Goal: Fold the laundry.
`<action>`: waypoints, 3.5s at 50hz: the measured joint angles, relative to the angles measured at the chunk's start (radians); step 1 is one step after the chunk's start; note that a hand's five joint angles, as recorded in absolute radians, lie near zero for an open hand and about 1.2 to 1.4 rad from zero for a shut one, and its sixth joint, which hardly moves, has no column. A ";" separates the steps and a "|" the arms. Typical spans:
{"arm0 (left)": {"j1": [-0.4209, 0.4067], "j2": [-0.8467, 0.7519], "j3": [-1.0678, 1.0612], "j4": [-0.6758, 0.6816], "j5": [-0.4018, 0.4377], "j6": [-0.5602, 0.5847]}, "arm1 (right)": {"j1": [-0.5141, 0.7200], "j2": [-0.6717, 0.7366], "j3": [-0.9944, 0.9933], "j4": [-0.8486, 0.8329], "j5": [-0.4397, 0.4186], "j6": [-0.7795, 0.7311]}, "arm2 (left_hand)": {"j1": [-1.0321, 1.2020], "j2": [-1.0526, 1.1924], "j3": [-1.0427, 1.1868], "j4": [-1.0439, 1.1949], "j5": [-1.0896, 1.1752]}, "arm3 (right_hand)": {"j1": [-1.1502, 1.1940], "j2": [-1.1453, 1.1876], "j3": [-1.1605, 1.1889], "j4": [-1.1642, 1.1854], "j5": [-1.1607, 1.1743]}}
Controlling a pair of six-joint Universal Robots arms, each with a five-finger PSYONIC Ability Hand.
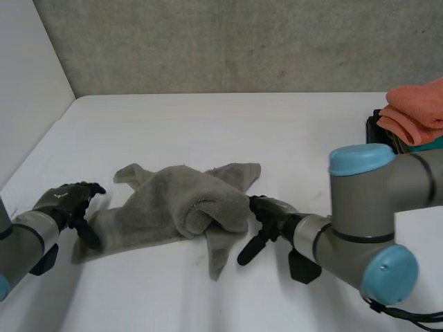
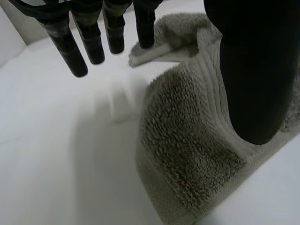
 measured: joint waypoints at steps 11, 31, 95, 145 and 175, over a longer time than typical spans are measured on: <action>-0.023 -0.089 0.104 -0.020 -0.031 0.006 | 0.088 0.099 -0.113 -0.037 0.094 0.071 | 0.840 0.831 0.817 0.826 0.809 | 0.481 0.518 0.511 0.491 0.491; -0.054 0.411 0.280 -0.219 -0.020 -0.126 | -0.177 -0.368 -0.116 -0.149 0.072 -0.397 | 0.867 0.904 0.904 0.916 0.864 | 0.831 0.959 0.980 0.985 0.929; -0.190 0.304 0.335 0.223 0.044 -0.088 | -0.245 0.081 -0.364 -0.325 -0.063 -0.661 | 0.867 0.911 0.908 0.917 0.864 | -0.003 0.001 0.003 0.001 0.000; -0.031 0.793 0.306 -0.072 0.020 -0.210 | -0.260 -0.060 -0.468 -0.362 0.050 -0.463 | 0.867 0.913 0.909 0.921 0.864 | 0.913 0.972 0.985 0.990 0.937; -0.017 -0.052 0.487 0.033 -0.007 -0.244 | -0.375 -0.016 -0.319 -0.256 -0.047 -0.796 | 0.867 0.913 0.909 0.921 0.864 | 0.913 0.973 0.988 0.992 0.951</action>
